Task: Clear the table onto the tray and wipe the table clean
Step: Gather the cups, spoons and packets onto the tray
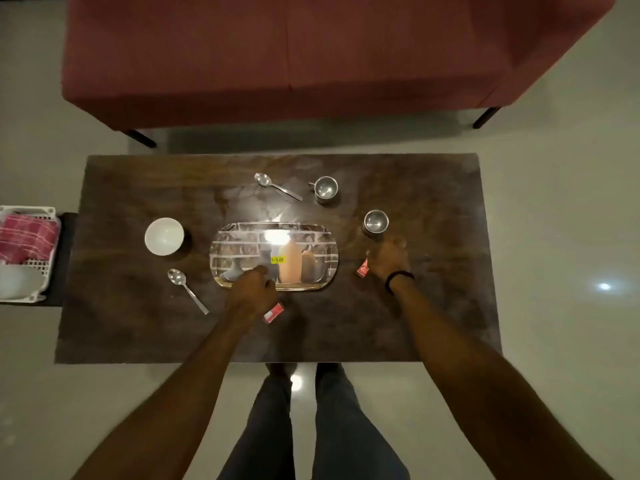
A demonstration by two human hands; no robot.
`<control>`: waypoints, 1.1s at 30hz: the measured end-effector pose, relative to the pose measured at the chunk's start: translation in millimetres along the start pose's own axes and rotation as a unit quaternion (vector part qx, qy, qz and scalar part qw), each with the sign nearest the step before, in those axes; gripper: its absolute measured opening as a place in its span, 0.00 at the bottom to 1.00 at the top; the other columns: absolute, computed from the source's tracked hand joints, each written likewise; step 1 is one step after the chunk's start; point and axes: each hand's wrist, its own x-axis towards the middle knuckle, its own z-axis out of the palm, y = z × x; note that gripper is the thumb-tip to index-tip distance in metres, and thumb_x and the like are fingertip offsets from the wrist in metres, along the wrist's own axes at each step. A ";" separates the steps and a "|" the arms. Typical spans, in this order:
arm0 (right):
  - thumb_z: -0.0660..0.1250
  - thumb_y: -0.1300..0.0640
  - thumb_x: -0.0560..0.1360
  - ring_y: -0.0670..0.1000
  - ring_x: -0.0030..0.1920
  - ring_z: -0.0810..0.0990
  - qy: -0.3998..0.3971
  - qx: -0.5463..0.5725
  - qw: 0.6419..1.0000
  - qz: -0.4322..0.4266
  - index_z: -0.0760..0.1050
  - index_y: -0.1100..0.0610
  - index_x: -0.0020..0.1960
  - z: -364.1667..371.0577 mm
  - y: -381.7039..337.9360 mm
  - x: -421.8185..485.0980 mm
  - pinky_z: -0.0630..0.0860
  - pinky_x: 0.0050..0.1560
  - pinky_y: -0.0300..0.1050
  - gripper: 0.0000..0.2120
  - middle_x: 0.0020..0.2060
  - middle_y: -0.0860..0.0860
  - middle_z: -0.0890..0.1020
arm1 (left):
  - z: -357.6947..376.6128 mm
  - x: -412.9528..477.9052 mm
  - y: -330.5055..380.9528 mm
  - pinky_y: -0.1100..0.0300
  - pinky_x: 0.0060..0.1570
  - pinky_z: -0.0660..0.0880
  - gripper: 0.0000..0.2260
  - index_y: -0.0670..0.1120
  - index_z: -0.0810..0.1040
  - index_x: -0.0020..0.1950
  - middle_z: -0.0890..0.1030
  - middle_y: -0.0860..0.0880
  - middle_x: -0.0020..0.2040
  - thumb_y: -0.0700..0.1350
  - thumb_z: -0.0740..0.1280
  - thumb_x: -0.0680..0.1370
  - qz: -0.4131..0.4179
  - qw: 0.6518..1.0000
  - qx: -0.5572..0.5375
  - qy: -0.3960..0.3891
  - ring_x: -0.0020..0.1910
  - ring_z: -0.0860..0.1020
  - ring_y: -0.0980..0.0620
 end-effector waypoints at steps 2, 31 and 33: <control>0.71 0.46 0.74 0.64 0.66 0.69 0.032 -0.010 0.999 0.009 0.64 0.59 0.73 -1.0 -7.3 16.9 0.72 0.64 0.57 0.34 0.66 0.62 0.71 | 17.1 18.7 -3.6 0.51 0.51 0.76 0.10 0.40 0.79 0.57 0.83 0.40 0.53 0.42 0.63 0.79 -0.013 1.000 -0.026 -0.011 0.53 0.80 0.40; 0.78 0.52 0.70 0.55 0.64 0.76 -0.078 0.055 0.954 -0.283 0.67 0.52 0.73 114.9 -63.0 -18.2 0.77 0.61 0.52 0.35 0.67 0.52 0.76 | 122.0 90.3 -41.7 0.46 0.61 0.77 0.30 0.48 0.68 0.73 0.76 0.48 0.67 0.35 0.69 0.72 0.158 0.956 -0.248 -0.009 0.65 0.76 0.49; 0.77 0.55 0.71 0.54 0.65 0.75 -0.077 0.049 0.954 -0.285 0.66 0.53 0.74 120.2 -61.3 -16.9 0.76 0.62 0.52 0.34 0.67 0.52 0.75 | 125.4 91.1 -44.4 0.47 0.62 0.77 0.29 0.46 0.69 0.73 0.77 0.48 0.67 0.34 0.69 0.72 0.164 0.955 -0.247 -0.006 0.65 0.76 0.49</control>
